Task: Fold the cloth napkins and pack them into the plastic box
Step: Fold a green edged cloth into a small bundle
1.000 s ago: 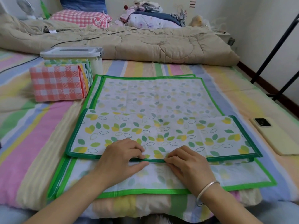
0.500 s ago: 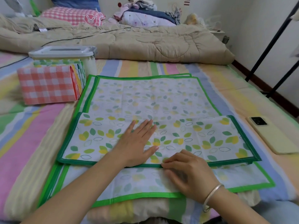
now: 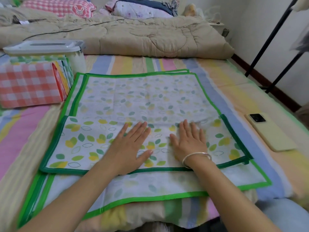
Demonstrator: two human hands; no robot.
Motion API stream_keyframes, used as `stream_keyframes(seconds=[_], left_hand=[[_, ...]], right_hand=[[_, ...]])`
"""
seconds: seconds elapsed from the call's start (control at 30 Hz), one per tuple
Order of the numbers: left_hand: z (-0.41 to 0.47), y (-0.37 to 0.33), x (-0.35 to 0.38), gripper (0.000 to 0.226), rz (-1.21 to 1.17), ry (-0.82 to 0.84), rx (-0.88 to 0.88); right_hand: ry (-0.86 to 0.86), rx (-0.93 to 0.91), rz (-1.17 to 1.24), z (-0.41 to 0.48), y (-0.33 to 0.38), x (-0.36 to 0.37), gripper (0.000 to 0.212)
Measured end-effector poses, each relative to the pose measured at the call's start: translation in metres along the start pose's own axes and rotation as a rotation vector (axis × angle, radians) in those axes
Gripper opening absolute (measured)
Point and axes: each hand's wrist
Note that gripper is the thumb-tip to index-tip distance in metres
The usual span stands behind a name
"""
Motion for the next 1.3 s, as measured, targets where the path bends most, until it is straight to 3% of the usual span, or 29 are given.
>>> stream_keyframes(seconds=[0.1,0.27,0.37,0.5,0.6,0.67,0.83,1.0,1.17,1.3], left_hand=[[0.0,0.001,0.0,0.089,-0.05,-0.01,0.003],[0.001,0.002,0.0,0.083,-0.034,0.007,0.0],[0.001,0.002,0.0,0.085,-0.042,0.005,-0.008],[0.001,0.001,0.0,0.092,-0.014,0.019,-0.019],[0.001,0.001,0.0,0.093,-0.034,0.011,-0.015],[0.001,0.002,0.0,0.093,-0.044,0.0,-0.011],[0.001,0.002,0.001,0.094,-0.038,-0.001,-0.007],[0.002,0.003,0.001,0.094,-0.023,0.011,-0.01],[0.002,0.005,0.002,0.092,-0.004,0.018,-0.005],[0.003,0.008,0.004,0.089,-0.045,-0.001,0.011]], right_hand=[[-0.08,0.119,0.056,-0.002,-0.043,-0.008,0.075],[-0.172,0.133,0.115,-0.003,-0.051,-0.005,0.08],[-0.223,0.11,0.192,0.0,-0.055,-0.007,0.073],[-0.517,0.019,0.397,-0.013,-0.075,-0.032,0.044],[-0.76,0.016,0.243,-0.033,-0.092,-0.042,0.033],[-0.805,0.054,0.199,-0.044,-0.1,-0.047,0.034],[-0.525,0.308,0.452,-0.065,-0.121,-0.066,0.044],[-0.173,0.309,0.754,-0.071,-0.135,-0.074,0.033],[-0.099,0.238,0.765,-0.076,-0.142,-0.067,0.031],[-0.171,0.221,0.423,-0.07,-0.15,-0.048,0.047]])
Point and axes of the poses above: each hand's wrist, its own z-axis towards the middle knuckle, its own x-axis out of the palm, y = z × x, and after that the axes turned 6 degrees about z, right-handed
